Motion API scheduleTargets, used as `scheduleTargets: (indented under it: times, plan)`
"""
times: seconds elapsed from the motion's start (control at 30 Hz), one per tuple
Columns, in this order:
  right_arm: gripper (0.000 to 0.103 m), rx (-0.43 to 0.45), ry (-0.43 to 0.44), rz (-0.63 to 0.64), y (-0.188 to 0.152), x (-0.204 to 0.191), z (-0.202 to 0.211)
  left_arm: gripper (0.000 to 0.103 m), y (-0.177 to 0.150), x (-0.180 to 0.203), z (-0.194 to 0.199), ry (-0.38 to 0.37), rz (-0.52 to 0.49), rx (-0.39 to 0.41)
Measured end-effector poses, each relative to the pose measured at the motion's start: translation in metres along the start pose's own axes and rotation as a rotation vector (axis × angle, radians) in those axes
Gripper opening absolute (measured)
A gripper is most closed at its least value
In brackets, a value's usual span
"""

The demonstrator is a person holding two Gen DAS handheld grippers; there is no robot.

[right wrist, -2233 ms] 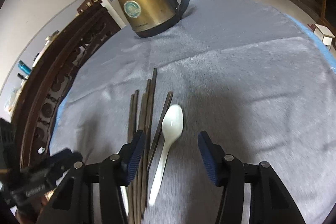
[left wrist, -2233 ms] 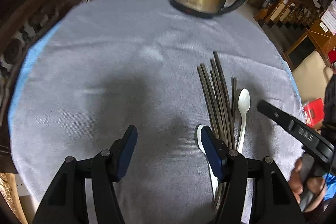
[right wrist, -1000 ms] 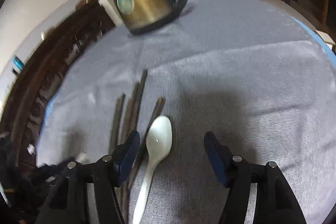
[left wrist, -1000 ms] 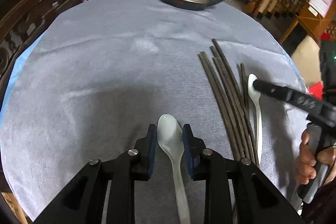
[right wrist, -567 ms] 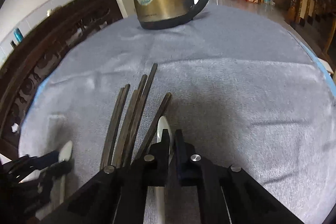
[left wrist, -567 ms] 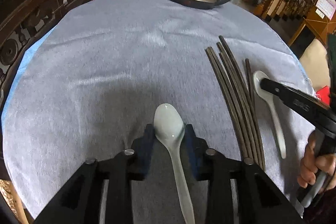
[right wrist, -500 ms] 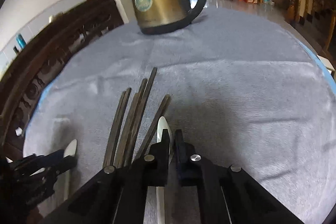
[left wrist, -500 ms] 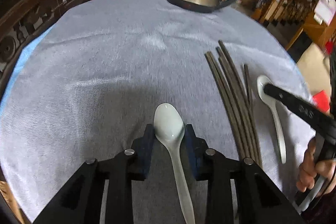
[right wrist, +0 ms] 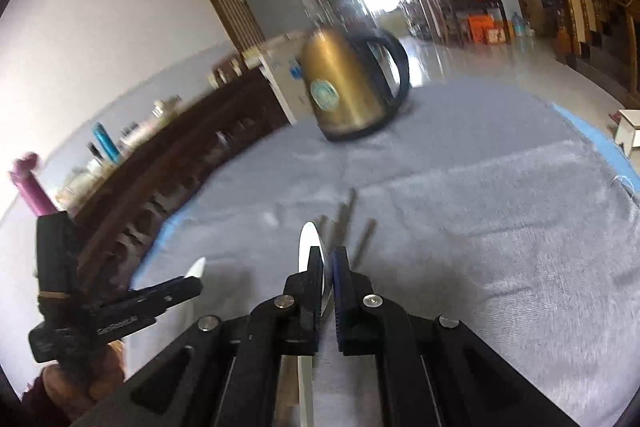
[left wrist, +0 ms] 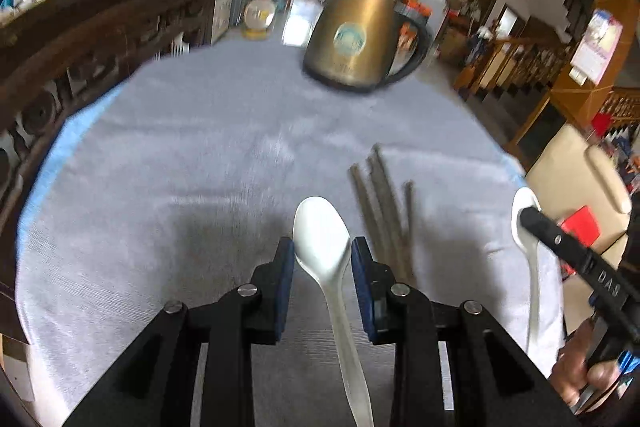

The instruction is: Organize utensils

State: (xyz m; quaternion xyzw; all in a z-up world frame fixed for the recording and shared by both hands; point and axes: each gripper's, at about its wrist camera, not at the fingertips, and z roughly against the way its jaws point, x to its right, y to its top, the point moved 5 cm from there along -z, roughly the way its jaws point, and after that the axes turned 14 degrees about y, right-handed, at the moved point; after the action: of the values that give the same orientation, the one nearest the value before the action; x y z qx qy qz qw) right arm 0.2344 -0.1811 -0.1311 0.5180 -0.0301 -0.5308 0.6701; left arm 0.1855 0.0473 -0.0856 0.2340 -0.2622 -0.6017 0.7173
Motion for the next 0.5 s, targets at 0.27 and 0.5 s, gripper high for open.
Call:
scheduleTargets:
  times: [0.27, 0.5]
  plan:
    - [0.006, 0.127, 0.123, -0.039, -0.002, -0.046, 0.039, 0.03, 0.0, 0.02, 0.075, -0.104, 0.055, 0.125]
    - [0.006, 0.191, 0.1, -0.049, -0.023, -0.066, 0.052, 0.03, -0.031, 0.039, 0.092, -0.095, 0.073, 0.167]
